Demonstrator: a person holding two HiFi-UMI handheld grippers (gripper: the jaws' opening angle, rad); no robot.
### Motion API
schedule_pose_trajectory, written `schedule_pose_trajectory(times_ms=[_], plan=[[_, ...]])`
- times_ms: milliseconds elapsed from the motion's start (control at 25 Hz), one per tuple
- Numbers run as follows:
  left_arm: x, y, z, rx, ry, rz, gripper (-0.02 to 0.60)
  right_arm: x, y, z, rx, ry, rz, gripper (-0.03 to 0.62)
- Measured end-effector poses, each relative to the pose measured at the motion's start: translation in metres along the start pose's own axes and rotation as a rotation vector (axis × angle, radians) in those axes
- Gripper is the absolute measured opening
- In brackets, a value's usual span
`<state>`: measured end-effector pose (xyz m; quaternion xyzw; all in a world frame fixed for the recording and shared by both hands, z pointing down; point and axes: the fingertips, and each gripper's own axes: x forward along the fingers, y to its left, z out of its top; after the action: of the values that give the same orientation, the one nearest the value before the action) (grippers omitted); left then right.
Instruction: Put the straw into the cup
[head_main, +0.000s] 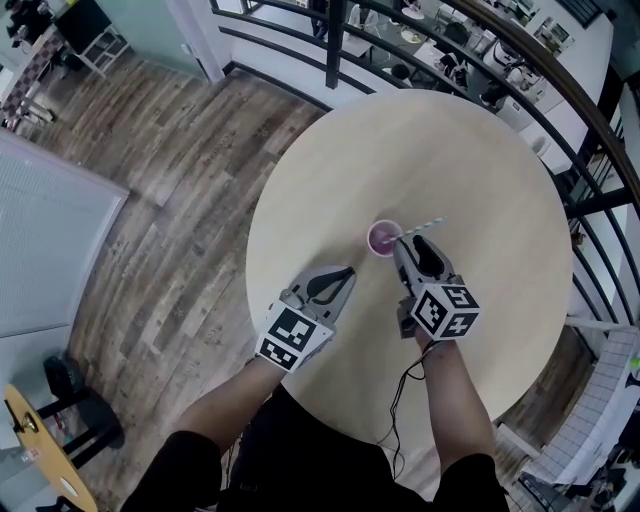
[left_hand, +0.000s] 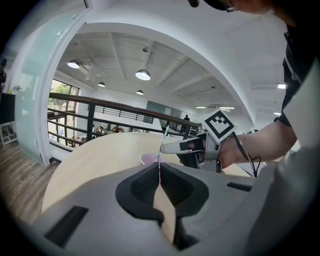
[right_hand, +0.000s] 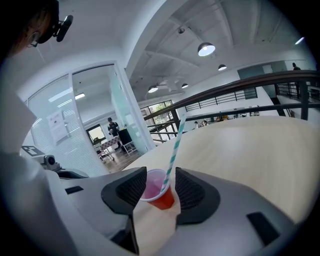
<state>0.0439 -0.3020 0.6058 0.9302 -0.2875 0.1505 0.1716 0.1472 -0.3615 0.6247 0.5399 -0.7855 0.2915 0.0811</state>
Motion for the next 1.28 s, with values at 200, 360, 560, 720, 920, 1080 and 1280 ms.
schedule_pose_trajectory(times_ms=[200, 360, 560, 720, 920, 1080, 1280], plan=[[-0.007, -0.001, 0.009, 0.005, -0.008, 0.009, 0.012, -0.01, 0.006, 0.002, 0.029, -0.01, -0.004, 0.175], [-0.021, -0.008, 0.022, 0.001, -0.02, 0.007, 0.012, -0.032, 0.012, 0.01, 0.048, -0.04, -0.012, 0.175], [-0.05, -0.014, 0.041, 0.009, -0.04, 0.034, 0.012, -0.07, 0.034, 0.025, 0.053, -0.083, -0.01, 0.175], [-0.067, -0.03, 0.061, 0.032, -0.065, 0.028, 0.012, -0.105, 0.05, 0.039, 0.033, -0.127, -0.007, 0.175], [-0.088, -0.056, 0.08, 0.065, -0.094, -0.002, 0.012, -0.151, 0.073, 0.053, 0.006, -0.184, -0.008, 0.175], [-0.101, -0.07, 0.092, 0.11, -0.089, -0.034, 0.012, -0.18, 0.091, 0.062, -0.014, -0.242, -0.013, 0.173], [-0.117, -0.091, 0.101, 0.124, -0.106, -0.066, 0.012, -0.212, 0.106, 0.07, -0.074, -0.294, -0.026, 0.139]])
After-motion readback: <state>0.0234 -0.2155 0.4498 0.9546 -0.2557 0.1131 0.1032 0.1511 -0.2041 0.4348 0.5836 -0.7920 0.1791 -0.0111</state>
